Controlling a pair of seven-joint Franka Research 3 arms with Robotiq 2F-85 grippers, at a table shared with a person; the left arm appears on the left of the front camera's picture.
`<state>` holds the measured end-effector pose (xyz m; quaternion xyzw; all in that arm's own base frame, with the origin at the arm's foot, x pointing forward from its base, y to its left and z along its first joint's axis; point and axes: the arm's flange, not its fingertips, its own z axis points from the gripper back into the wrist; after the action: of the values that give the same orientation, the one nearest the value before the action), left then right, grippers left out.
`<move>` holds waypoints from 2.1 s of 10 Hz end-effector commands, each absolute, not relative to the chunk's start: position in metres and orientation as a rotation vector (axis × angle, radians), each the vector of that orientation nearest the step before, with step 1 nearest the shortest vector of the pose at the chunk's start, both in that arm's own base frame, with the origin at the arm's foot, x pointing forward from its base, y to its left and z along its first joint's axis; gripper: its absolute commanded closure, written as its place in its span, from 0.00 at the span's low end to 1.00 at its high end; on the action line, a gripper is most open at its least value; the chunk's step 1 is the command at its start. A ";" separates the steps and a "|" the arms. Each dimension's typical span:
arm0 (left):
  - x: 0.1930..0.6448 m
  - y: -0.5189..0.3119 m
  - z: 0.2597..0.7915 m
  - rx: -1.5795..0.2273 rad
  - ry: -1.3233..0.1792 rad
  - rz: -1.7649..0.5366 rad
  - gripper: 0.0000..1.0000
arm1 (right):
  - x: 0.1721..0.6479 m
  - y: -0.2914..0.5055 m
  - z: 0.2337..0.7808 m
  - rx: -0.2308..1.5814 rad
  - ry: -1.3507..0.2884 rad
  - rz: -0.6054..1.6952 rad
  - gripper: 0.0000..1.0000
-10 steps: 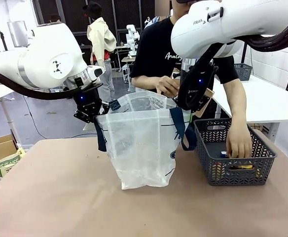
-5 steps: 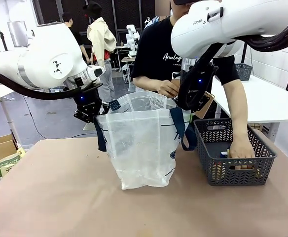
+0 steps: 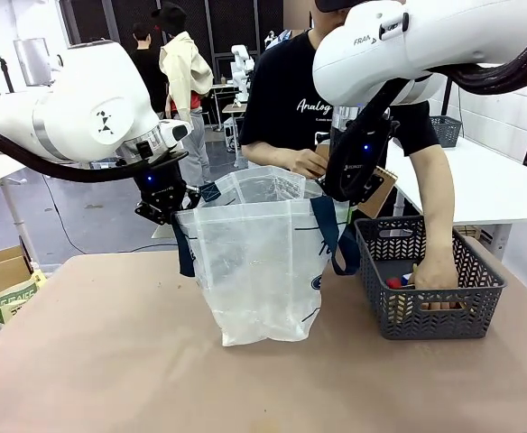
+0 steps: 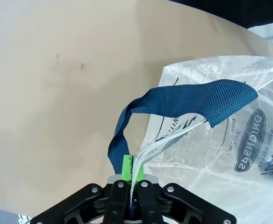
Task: Transfer purchased items from the store into the shopping bag.
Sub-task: Move the Reusable shopping bag to the right side of the table.
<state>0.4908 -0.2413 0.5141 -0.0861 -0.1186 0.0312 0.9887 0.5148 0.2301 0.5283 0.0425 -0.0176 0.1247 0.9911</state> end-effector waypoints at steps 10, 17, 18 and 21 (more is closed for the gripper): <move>0.504 -0.238 0.511 -0.279 -0.192 -0.109 1.00 | 0.519 0.228 0.523 0.052 -0.097 0.402 1.00; 0.510 -0.231 0.516 -0.218 -0.185 -0.141 1.00 | 0.526 0.227 0.523 0.049 -0.046 0.394 1.00; 0.512 -0.230 0.517 -0.202 -0.180 -0.158 1.00 | 0.525 0.226 0.524 0.040 -0.035 0.389 1.00; 0.517 -0.227 0.519 -0.183 -0.183 -0.193 1.00 | 0.525 0.225 0.524 0.025 -0.026 0.396 1.00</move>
<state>0.5089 -0.2341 0.5147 -0.1031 -0.0939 -0.0787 0.9871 0.5205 0.2288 0.5215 0.0320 -0.0201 0.2026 0.9785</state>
